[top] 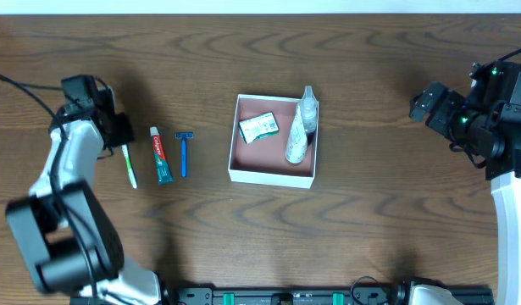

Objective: Pack container
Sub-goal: 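Grasp the green toothbrush with the left gripper, then carry the toothbrush into the box and release it, then grasp the Colgate toothpaste tube with the left gripper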

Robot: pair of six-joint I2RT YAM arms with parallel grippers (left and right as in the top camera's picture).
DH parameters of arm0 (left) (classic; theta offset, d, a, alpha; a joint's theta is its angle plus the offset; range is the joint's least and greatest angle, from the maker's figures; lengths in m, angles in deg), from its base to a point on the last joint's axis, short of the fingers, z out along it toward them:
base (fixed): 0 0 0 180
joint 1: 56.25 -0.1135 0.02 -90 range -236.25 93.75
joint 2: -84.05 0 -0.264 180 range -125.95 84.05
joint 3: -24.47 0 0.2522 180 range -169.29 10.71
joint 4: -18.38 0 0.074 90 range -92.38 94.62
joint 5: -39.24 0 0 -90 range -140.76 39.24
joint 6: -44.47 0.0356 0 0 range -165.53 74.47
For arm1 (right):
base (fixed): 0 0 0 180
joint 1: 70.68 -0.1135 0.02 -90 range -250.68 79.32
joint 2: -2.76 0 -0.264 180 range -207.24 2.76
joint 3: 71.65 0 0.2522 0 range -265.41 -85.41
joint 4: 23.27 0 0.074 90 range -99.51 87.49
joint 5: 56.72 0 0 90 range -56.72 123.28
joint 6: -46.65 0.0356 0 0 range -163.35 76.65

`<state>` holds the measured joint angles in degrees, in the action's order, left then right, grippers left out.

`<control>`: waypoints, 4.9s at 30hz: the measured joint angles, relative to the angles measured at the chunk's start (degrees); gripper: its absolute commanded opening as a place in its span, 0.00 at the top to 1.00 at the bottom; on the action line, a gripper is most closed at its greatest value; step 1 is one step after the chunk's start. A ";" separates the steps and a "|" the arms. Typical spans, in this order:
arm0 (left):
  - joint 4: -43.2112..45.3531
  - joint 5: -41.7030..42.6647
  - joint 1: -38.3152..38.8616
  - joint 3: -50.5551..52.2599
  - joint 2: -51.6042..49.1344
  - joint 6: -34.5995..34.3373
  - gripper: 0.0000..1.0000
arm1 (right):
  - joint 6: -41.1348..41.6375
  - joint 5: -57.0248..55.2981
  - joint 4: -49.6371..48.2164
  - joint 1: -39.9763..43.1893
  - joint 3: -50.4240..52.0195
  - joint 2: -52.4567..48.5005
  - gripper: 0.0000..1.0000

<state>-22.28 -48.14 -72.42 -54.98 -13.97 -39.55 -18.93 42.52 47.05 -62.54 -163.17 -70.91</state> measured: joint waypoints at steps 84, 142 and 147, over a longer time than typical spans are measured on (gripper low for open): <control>10.01 -2.67 44.68 0.81 1.55 -6.54 0.94 | 0.15 0.02 -0.02 0.00 0.00 0.00 0.01; -11.08 -6.84 13.29 0.74 -2.23 -15.32 0.34 | 0.15 0.02 0.00 0.00 0.00 0.00 0.01; -7.89 -5.35 10.49 0.74 -7.54 -14.97 0.53 | 0.15 0.02 0.00 0.00 0.00 0.00 0.01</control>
<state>-30.17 -53.50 -61.92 -54.24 -21.51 -54.53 -18.78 42.54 47.05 -62.54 -163.17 -70.91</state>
